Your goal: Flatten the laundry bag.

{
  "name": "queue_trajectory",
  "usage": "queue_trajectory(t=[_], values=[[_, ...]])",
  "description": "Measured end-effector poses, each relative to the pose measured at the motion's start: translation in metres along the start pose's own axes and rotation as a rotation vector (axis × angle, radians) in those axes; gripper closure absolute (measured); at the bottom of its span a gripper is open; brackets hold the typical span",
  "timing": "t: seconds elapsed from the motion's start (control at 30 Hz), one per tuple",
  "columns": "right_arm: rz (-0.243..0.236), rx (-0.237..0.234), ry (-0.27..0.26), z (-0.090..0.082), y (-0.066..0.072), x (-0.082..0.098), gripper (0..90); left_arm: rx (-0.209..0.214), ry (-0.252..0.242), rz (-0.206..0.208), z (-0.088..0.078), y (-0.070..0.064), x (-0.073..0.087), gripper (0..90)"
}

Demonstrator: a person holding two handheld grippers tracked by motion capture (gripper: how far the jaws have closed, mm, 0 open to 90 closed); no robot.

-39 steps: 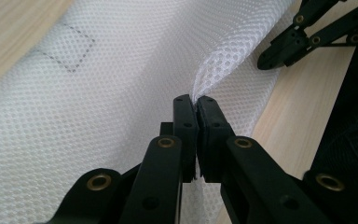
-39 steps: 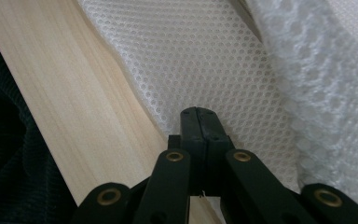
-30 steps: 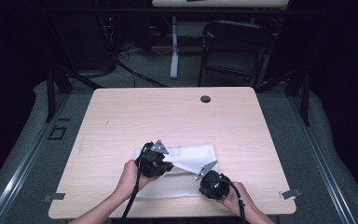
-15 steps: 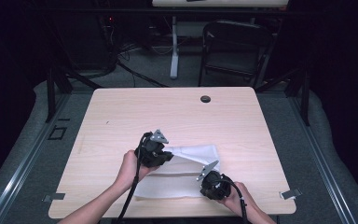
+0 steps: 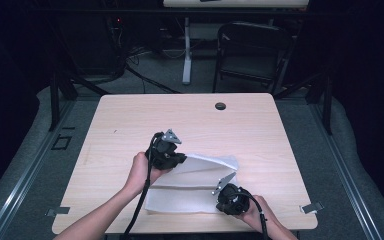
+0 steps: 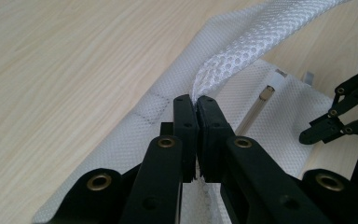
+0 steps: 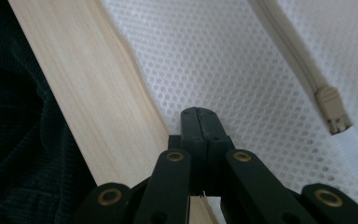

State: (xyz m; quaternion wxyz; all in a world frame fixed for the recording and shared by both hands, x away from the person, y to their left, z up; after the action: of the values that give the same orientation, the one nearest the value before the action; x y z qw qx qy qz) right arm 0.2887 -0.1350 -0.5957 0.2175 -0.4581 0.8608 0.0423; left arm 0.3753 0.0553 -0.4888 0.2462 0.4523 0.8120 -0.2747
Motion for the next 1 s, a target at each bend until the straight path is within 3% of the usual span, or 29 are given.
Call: queue_trajectory(t=[0.17, 0.33, 0.57, 1.0], values=[[0.012, 0.024, -0.083, -0.002, 0.004, -0.012, 90.0, -0.005, 0.002, 0.002, -0.001, 0.001, -0.003, 88.1], [-0.026, 0.026, -0.029, 0.011, 0.009, -0.016, 90.0, -0.02, 0.001, 0.003, -0.001, 0.001, -0.005, 88.1], [-0.025, -0.014, -0.007, 0.009, 0.012, -0.013, 90.0, -0.038, -0.011, 0.0, -0.006, 0.006, -0.011, 88.1], [-0.036, -0.039, 0.003, 0.007, 0.015, -0.009, 90.0, -0.083, -0.026, -0.011, -0.01, 0.02, -0.028, 88.2]])
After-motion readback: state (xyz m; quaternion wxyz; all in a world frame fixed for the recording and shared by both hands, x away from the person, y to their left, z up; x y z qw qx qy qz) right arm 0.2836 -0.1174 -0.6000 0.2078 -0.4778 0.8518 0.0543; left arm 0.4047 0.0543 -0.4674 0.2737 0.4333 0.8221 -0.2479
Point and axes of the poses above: each handheld gripper's, and its own axes: z roughly forward along the jaws, x roughly out of its underside, y roughly to its left, the point moved 5 cm from there along z, roughly forward along the jaws, and after that the axes turned 12 degrees about x, right-handed, at the moved point
